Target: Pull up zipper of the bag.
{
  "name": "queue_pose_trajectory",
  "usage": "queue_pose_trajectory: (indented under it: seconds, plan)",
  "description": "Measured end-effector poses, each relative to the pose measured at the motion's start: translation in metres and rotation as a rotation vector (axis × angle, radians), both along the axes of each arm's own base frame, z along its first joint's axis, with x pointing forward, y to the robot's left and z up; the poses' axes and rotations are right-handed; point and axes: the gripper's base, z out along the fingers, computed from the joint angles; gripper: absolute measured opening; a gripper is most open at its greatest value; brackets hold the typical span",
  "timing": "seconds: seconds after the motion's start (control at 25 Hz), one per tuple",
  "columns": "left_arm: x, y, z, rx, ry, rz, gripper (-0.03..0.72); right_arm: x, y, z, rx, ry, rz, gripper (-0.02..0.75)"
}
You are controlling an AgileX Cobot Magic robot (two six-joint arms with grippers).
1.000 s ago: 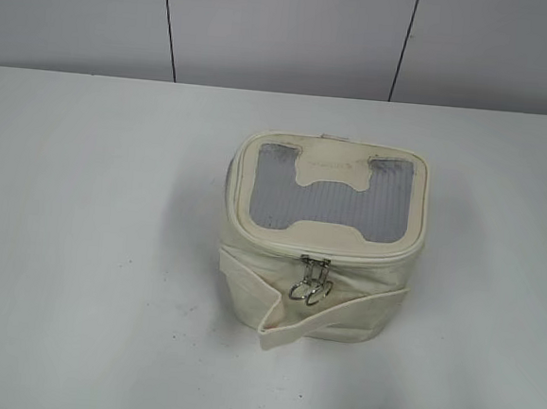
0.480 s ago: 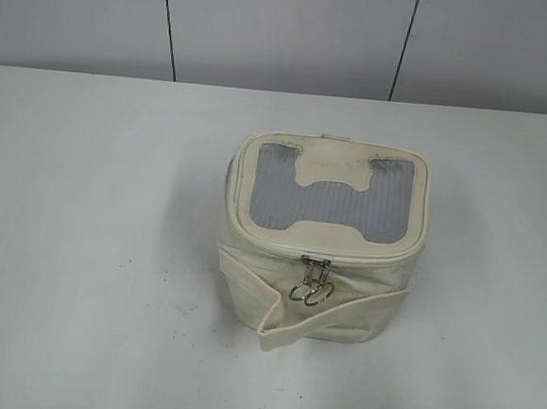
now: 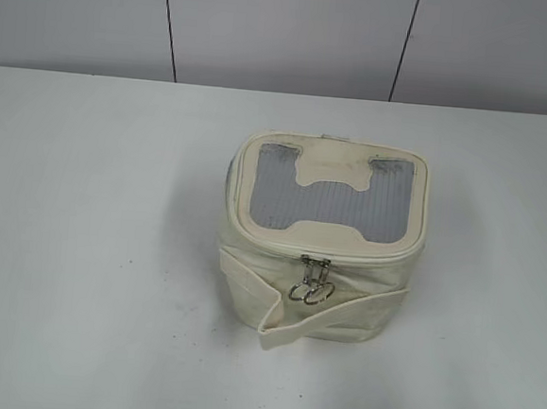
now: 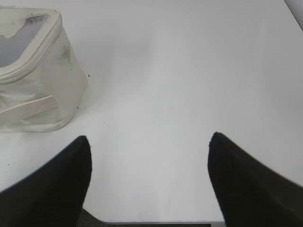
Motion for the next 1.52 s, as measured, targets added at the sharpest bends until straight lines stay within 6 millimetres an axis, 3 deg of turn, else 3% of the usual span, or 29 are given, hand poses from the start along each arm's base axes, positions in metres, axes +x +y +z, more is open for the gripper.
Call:
queue_pose_trajectory:
  seconds: [1.52]
  plan:
    - [0.0001, -0.0003, 0.0000, 0.000, 0.000, 0.027, 0.241, -0.0003, -0.0063, -0.0004, -0.082, -0.002, 0.021, 0.573]
